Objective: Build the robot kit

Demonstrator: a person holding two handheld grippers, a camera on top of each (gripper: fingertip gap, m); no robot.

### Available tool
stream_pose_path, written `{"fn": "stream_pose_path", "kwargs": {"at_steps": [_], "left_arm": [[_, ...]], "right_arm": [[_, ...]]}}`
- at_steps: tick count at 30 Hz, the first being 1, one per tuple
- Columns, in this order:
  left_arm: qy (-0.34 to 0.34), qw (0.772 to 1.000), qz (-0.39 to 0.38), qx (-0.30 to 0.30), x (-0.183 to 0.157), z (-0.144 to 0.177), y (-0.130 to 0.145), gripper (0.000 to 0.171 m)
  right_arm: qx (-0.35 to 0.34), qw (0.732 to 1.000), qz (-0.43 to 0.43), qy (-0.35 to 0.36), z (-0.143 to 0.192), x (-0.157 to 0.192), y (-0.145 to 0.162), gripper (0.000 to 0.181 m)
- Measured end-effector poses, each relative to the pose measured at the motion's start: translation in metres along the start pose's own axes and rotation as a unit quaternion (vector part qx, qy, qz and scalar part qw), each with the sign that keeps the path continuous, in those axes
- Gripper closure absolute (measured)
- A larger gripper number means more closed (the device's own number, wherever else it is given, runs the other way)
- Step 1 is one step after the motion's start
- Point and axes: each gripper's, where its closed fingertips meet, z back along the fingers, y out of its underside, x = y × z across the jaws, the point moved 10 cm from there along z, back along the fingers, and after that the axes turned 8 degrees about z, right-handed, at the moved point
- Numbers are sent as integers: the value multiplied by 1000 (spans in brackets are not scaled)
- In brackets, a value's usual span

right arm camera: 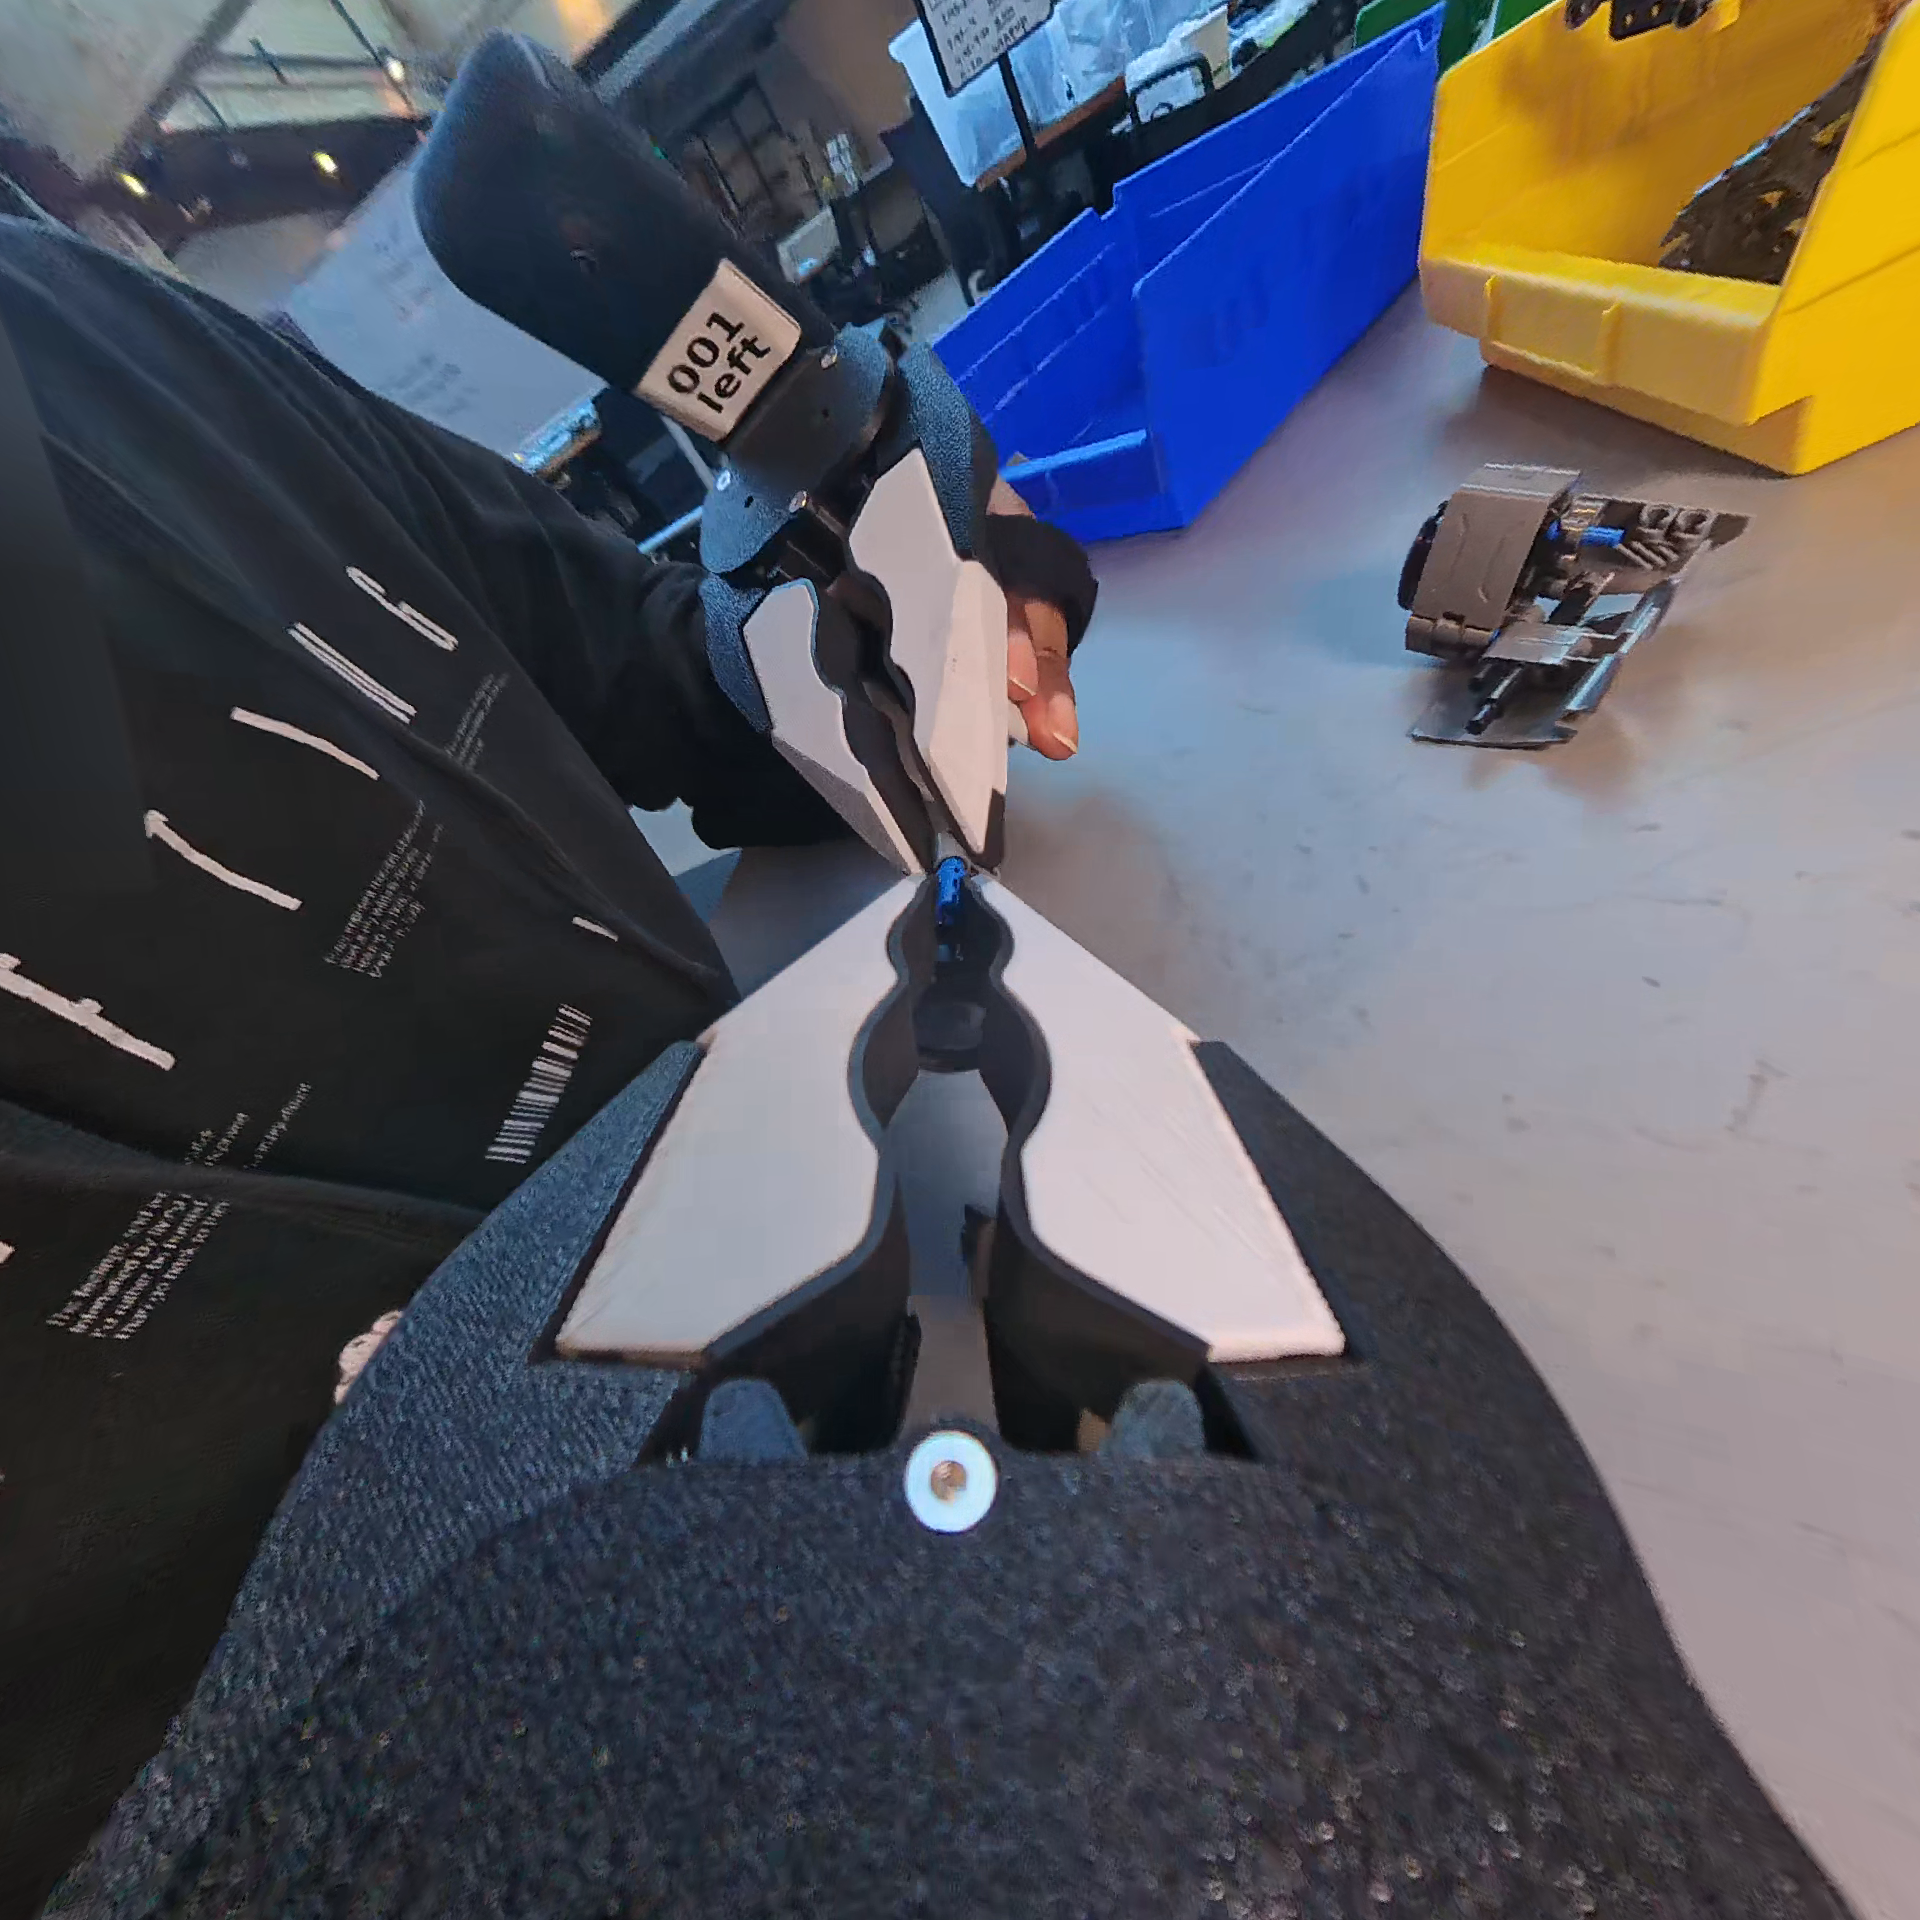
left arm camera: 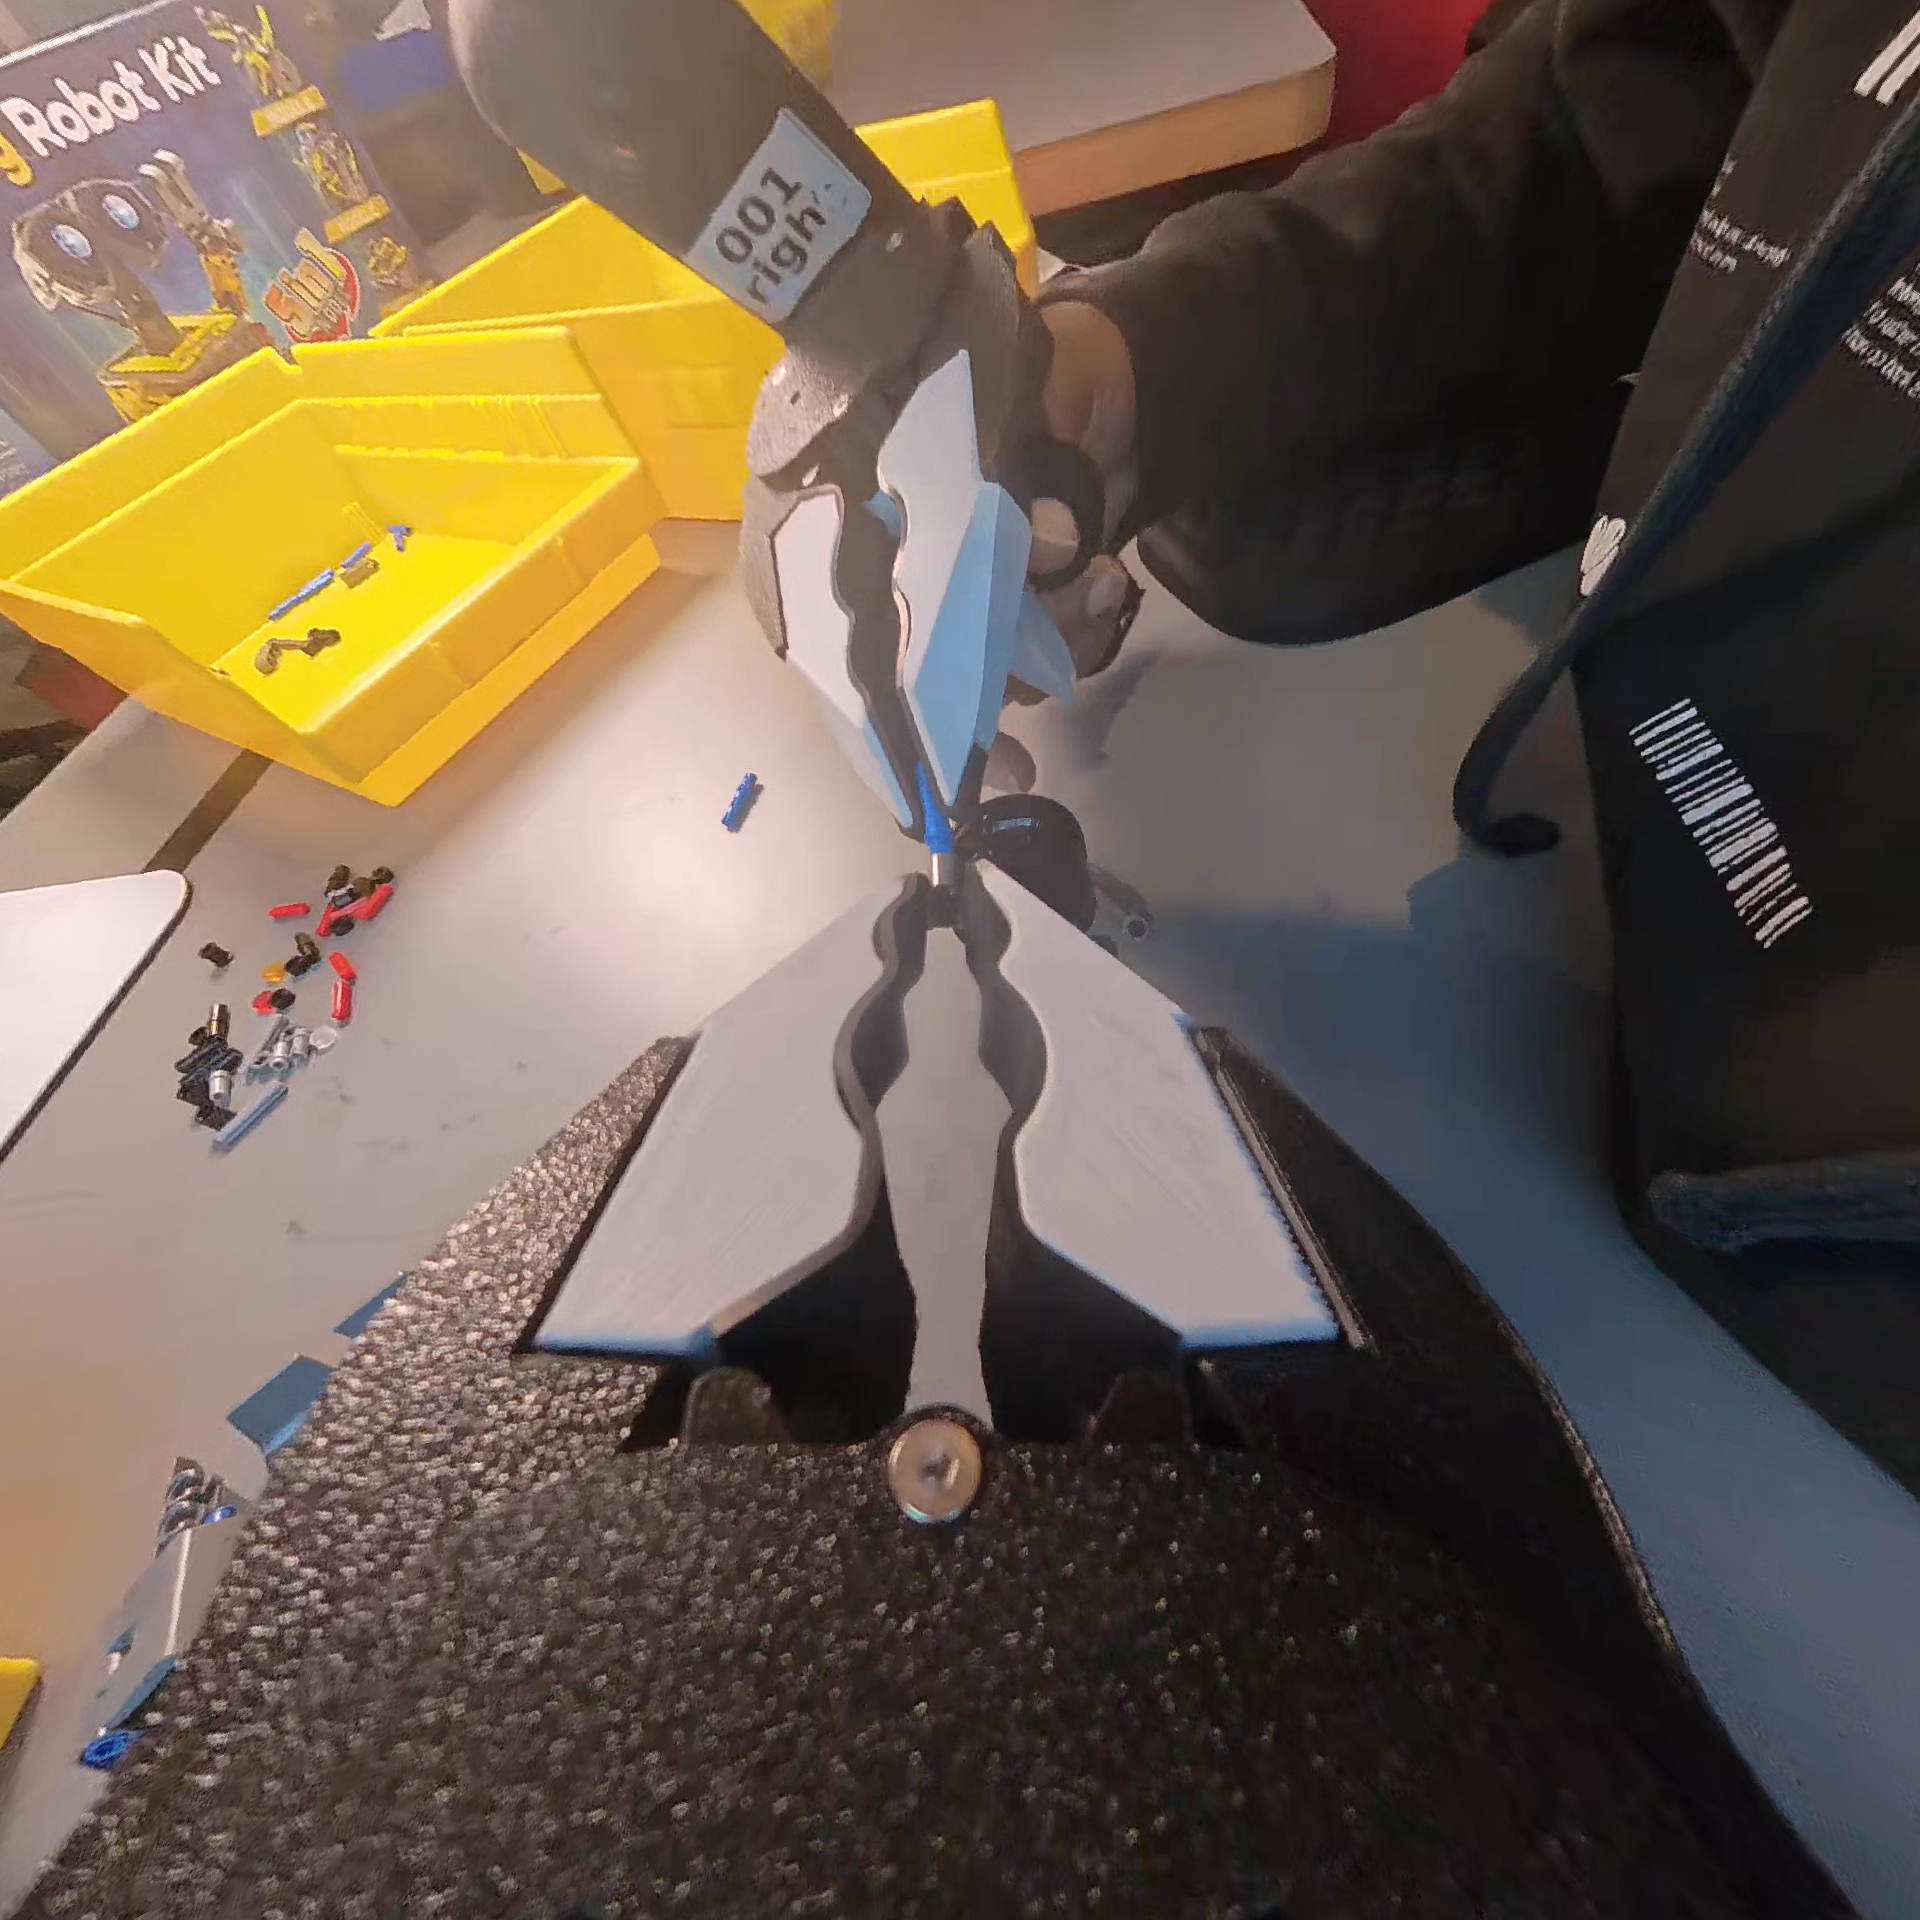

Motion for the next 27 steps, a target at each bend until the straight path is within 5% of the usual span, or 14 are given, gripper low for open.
{"fn": "stream_pose_path", "kwargs": {"at_steps": [9,16,27], "left_arm": [[-10,999,-3,-41,1,5,-11,166],[4,999,42,11,7,-3,2,166],[-102,988,-54,106,-1,-17,0,167]], "right_arm": [[-75,993,-81,-50,-2,-2,-1,178],[-22,997,-72,-1,-6,-7,7,178],[-2,993,-103,53,-9,-15,11,179]]}}
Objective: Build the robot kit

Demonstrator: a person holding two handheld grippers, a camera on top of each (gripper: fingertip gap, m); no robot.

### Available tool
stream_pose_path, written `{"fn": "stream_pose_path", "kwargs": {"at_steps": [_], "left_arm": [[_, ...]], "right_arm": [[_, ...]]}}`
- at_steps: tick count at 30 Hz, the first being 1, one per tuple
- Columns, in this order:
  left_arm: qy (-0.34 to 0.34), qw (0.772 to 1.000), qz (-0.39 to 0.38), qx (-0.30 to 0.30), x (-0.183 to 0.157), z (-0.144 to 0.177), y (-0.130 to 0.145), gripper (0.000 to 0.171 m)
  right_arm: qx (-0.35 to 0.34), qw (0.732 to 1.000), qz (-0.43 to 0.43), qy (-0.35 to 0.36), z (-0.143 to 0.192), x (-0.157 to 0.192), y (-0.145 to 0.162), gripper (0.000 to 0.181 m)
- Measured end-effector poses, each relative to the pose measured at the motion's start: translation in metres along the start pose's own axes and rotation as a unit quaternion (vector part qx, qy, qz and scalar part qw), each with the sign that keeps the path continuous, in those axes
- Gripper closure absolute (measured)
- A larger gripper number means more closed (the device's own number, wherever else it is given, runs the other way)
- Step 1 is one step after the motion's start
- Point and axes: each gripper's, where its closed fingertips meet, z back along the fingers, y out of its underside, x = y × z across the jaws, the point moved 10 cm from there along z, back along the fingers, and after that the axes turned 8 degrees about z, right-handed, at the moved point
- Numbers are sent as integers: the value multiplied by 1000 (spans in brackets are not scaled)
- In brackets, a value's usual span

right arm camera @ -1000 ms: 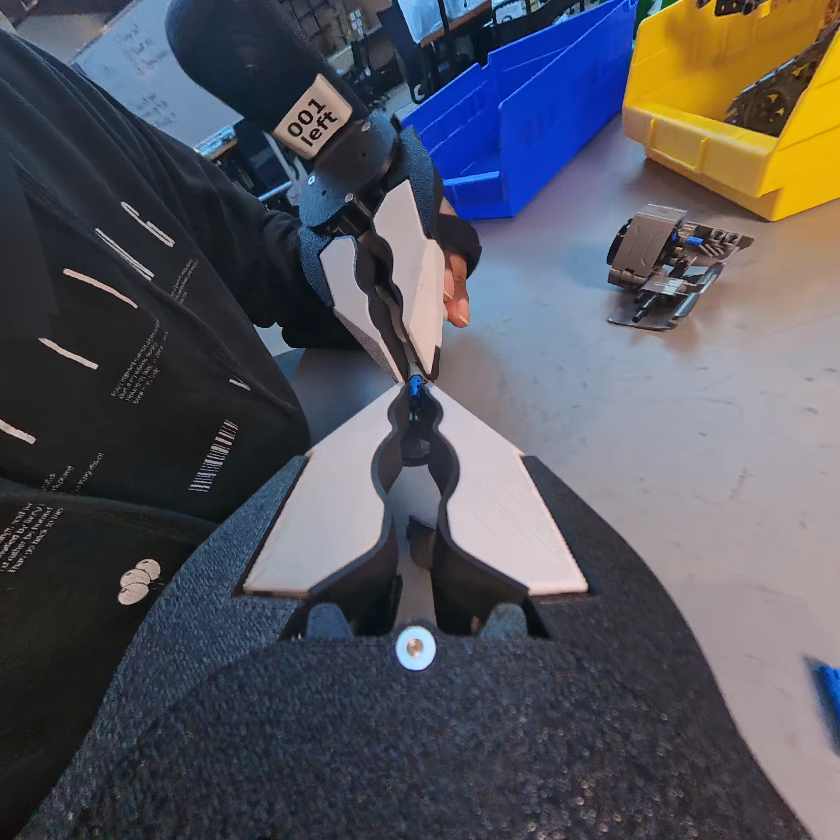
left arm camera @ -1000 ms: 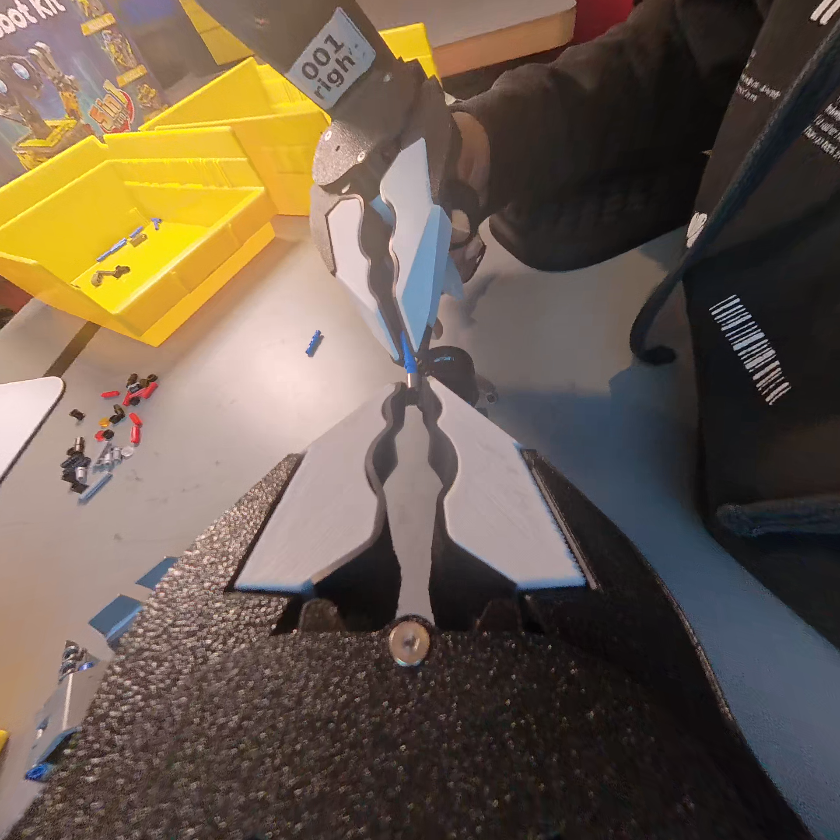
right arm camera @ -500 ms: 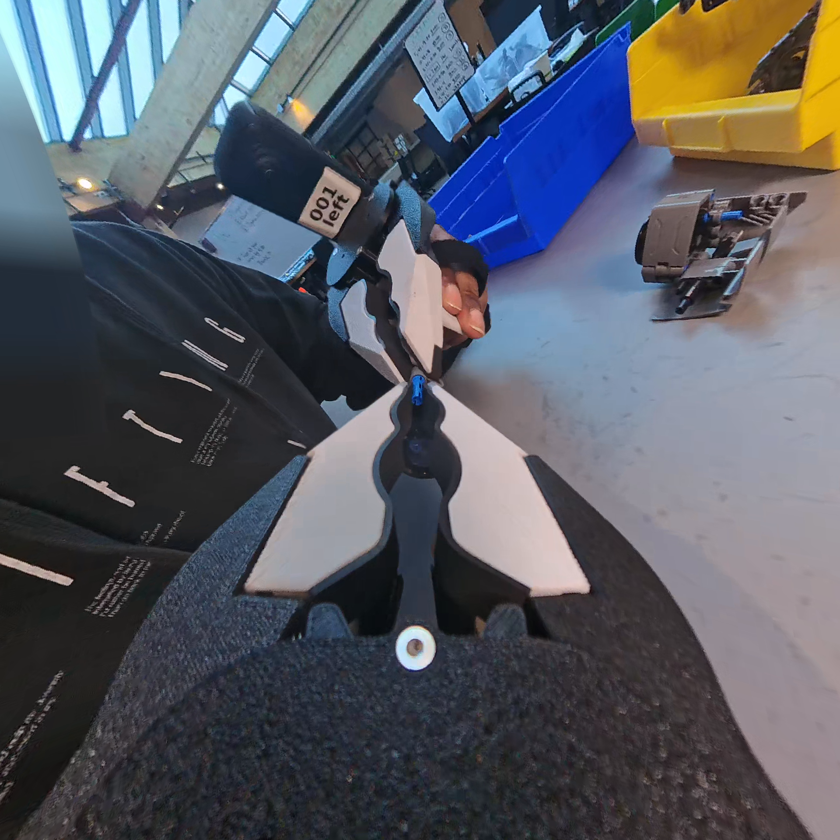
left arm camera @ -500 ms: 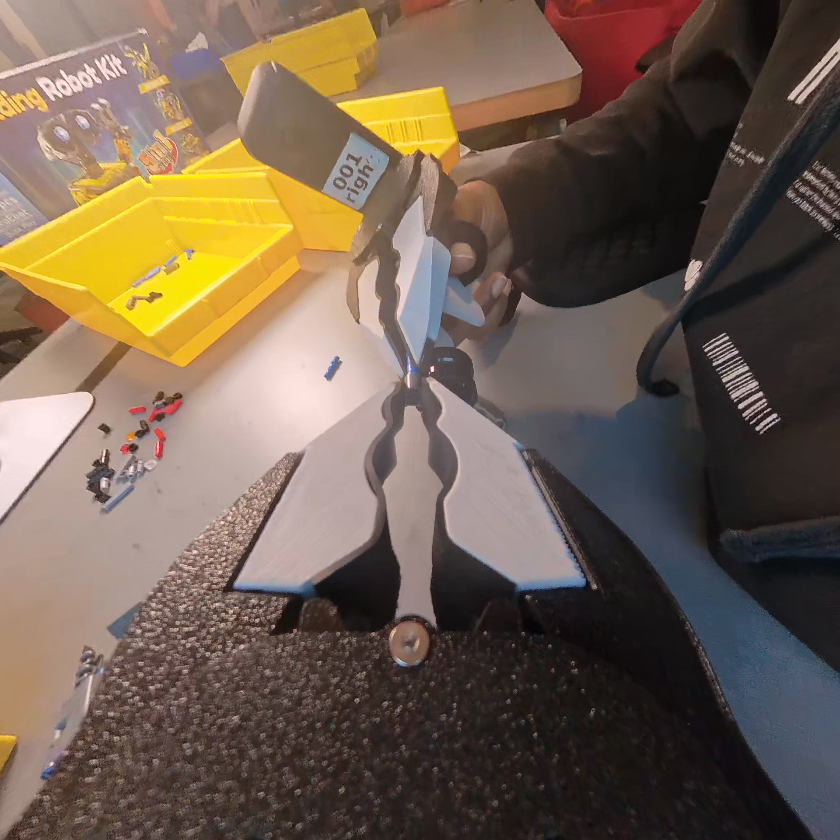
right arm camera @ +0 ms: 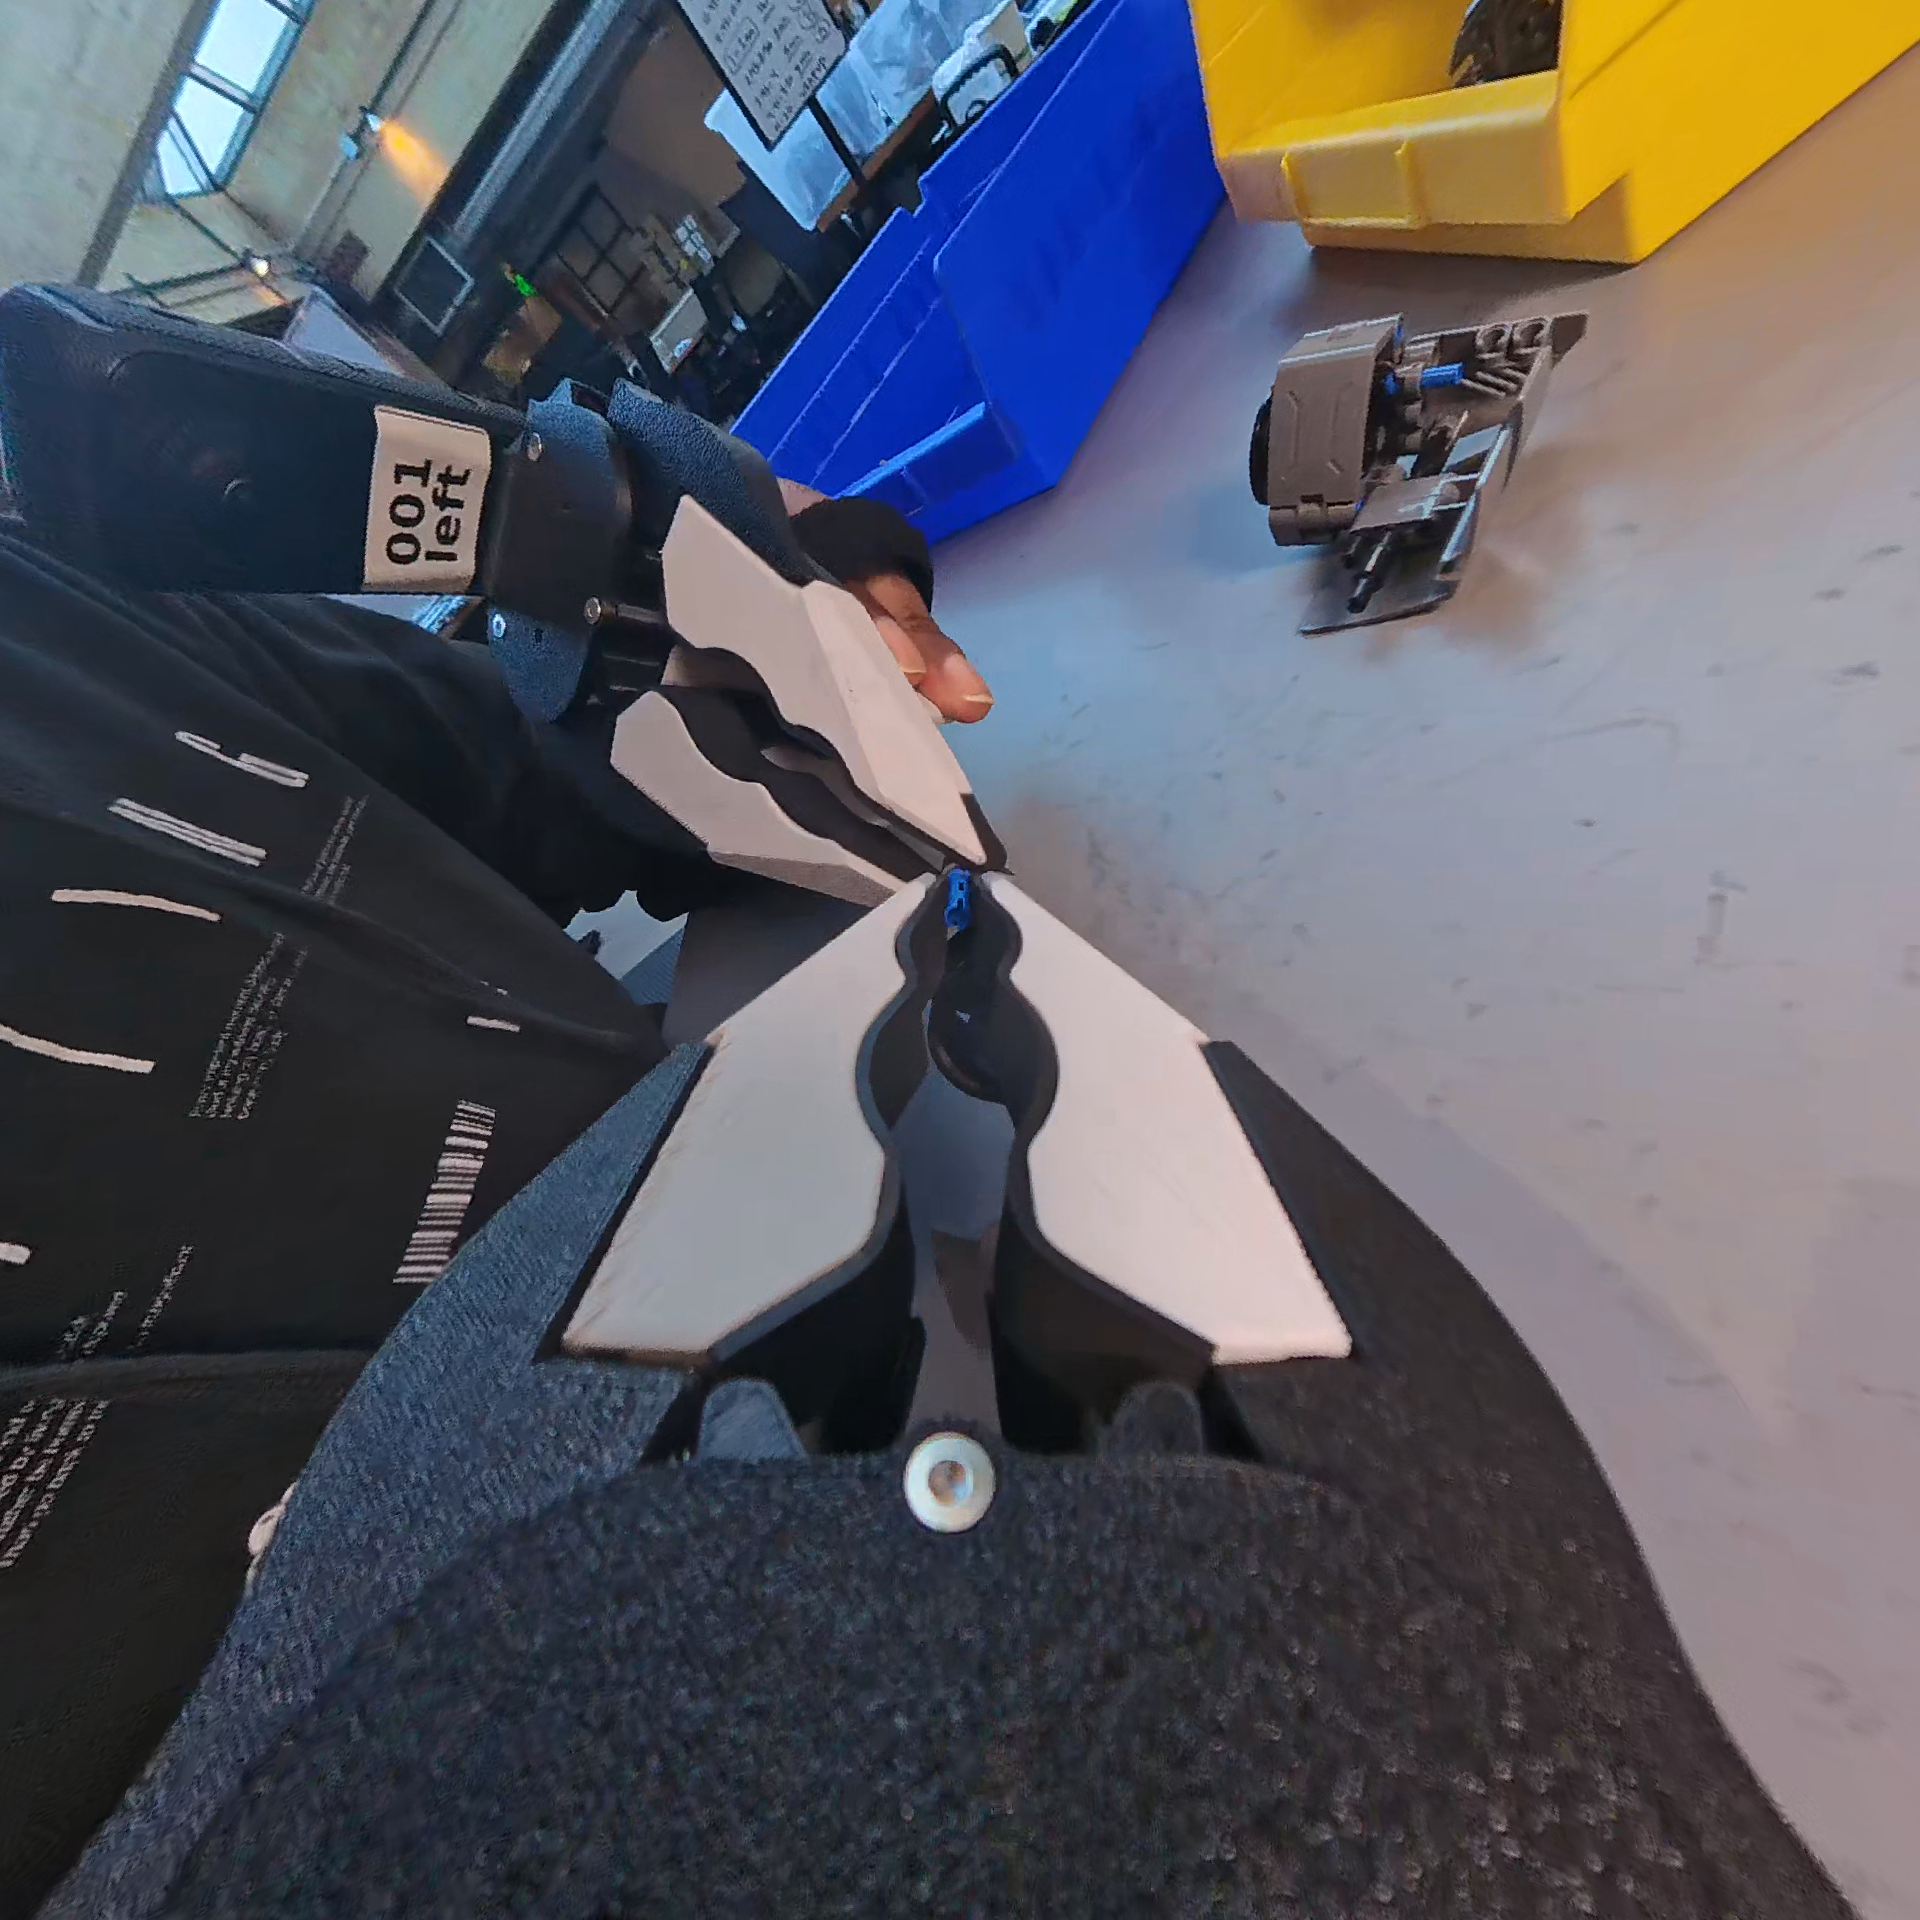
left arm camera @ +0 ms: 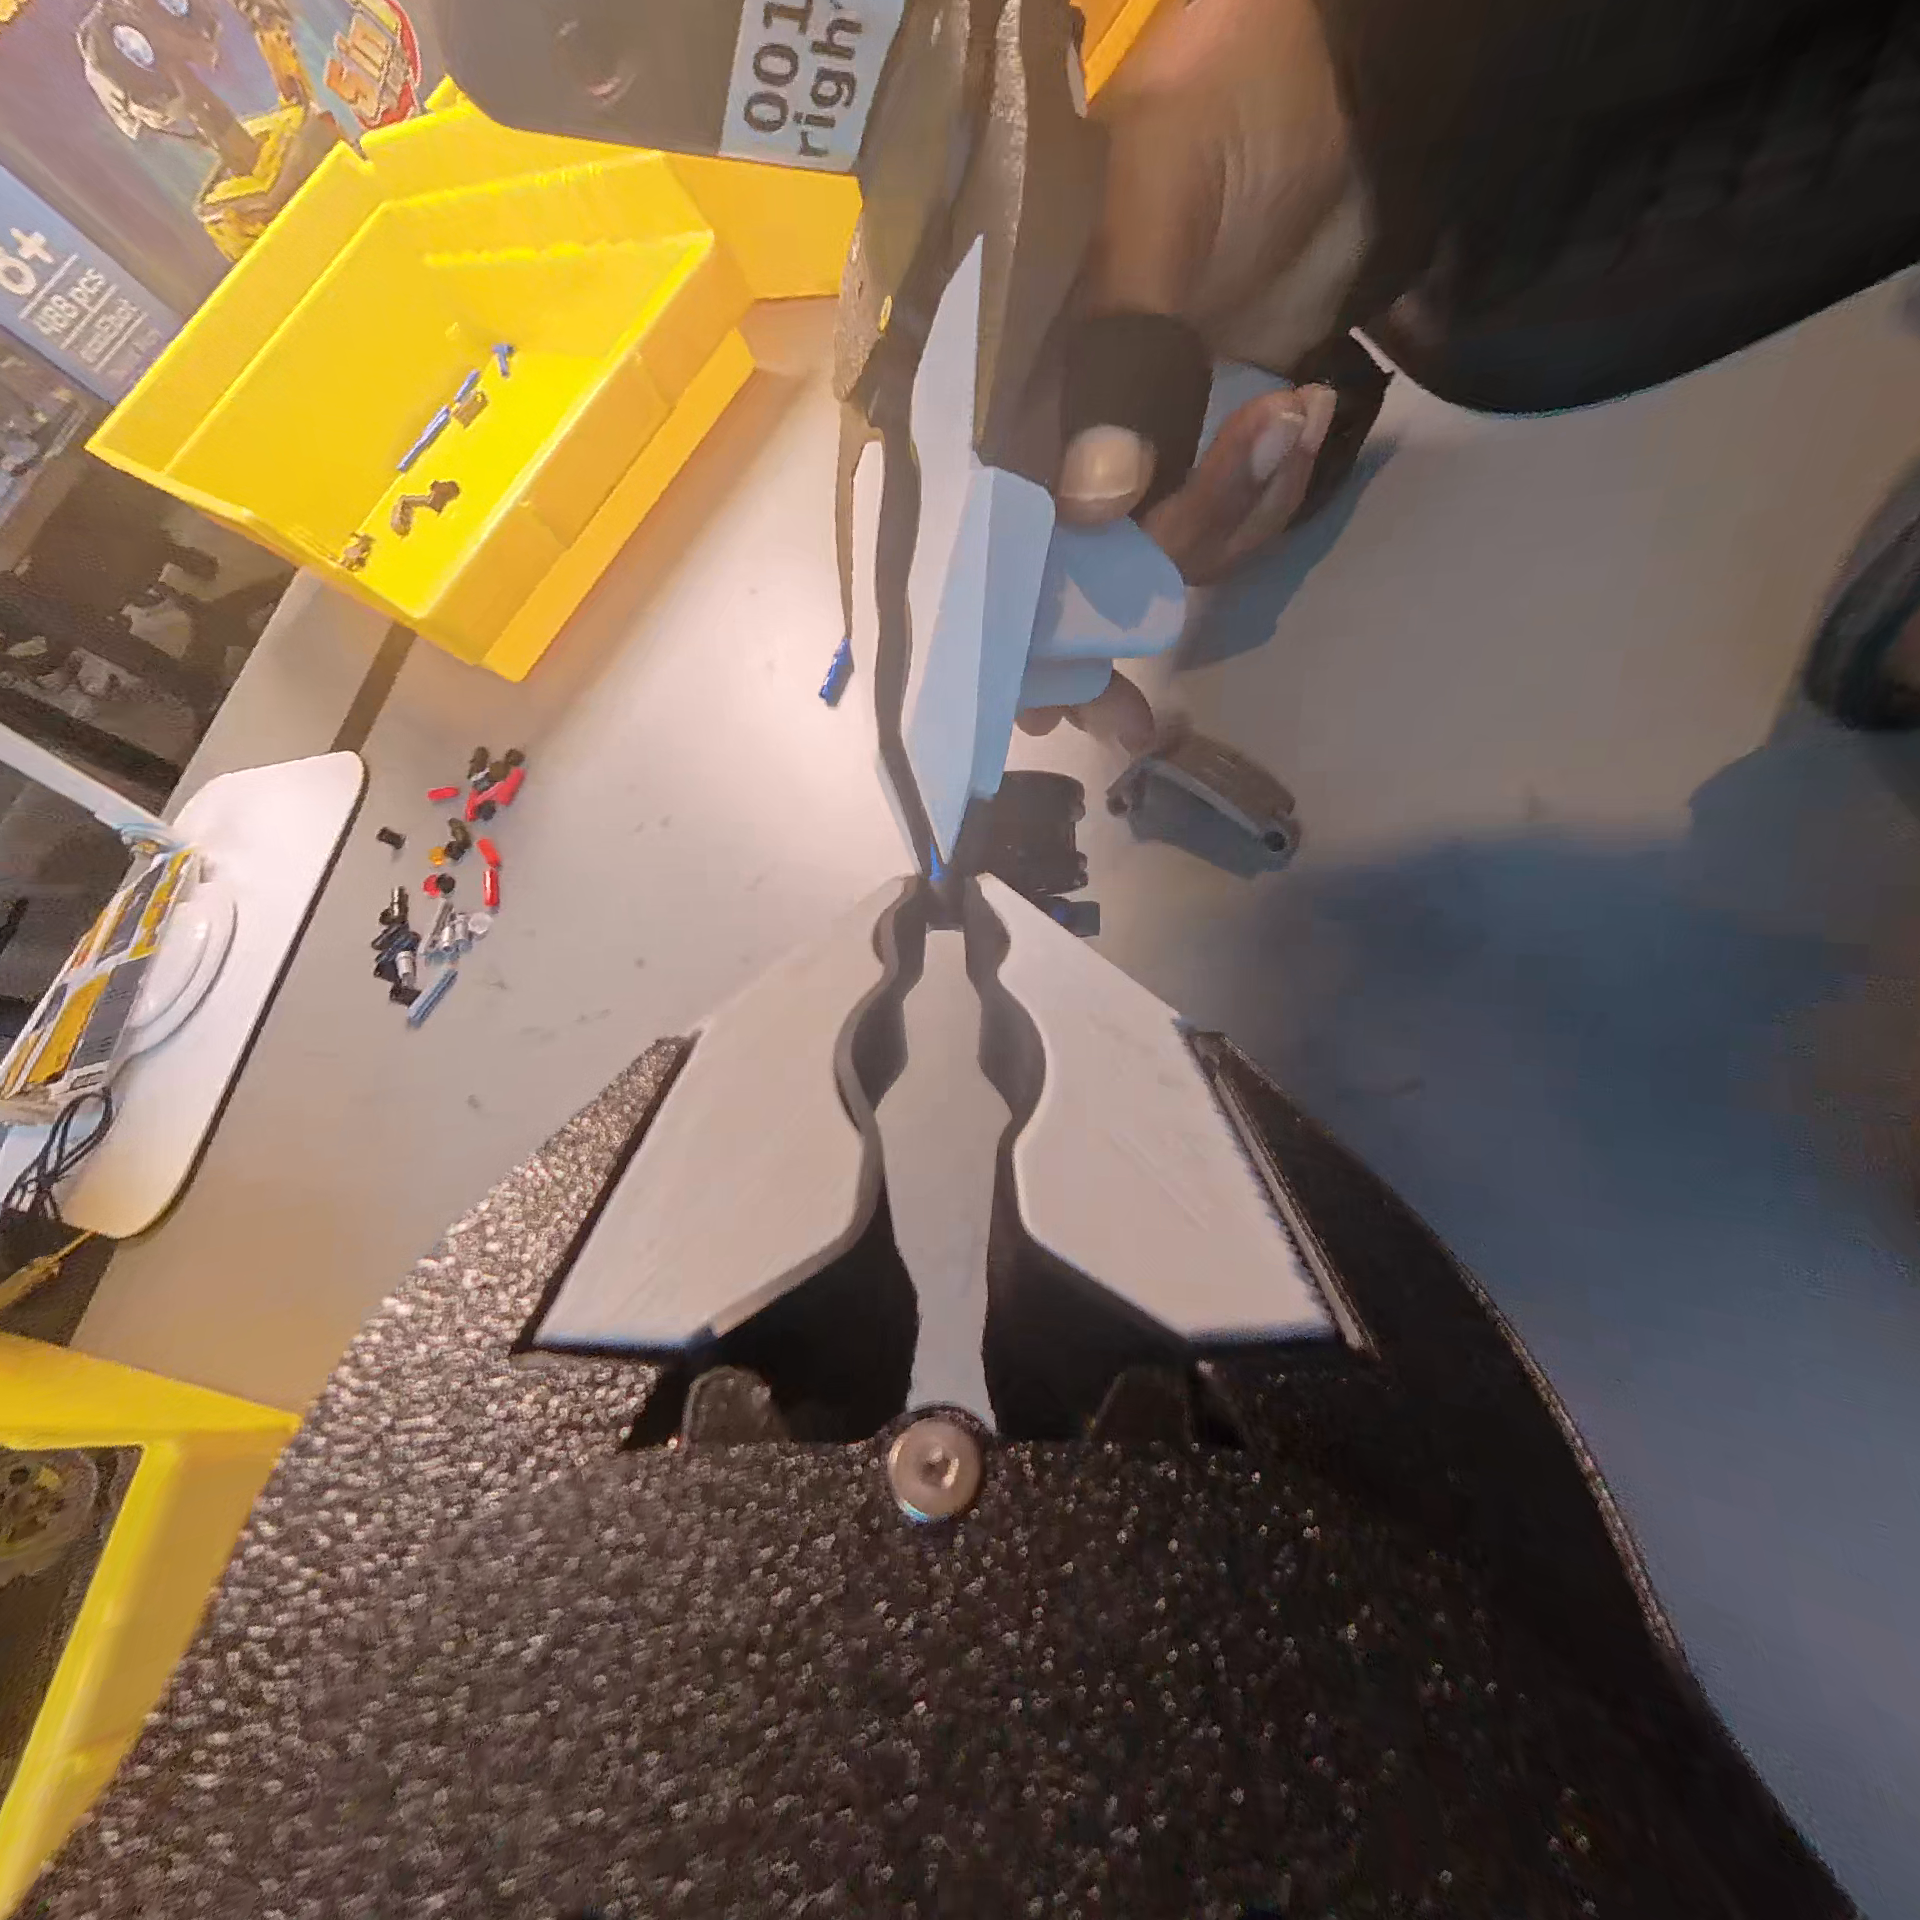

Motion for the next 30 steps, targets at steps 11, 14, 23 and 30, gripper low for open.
{"fn": "stream_pose_path", "kwargs": {"at_steps": [11,14,23,30], "left_arm": [[89,873,453,-156,58,-5,22,166],[95,849,490,-171,58,-11,19,165],[59,855,488,-165,50,-10,11,165],[65,856,490,-151,48,-11,16,165]], "right_arm": [[43,857,391,333,-10,37,-32,127],[70,812,422,397,-20,33,-38,127],[119,779,466,403,-30,25,-34,150],[115,777,493,373,-31,21,-28,150]]}}
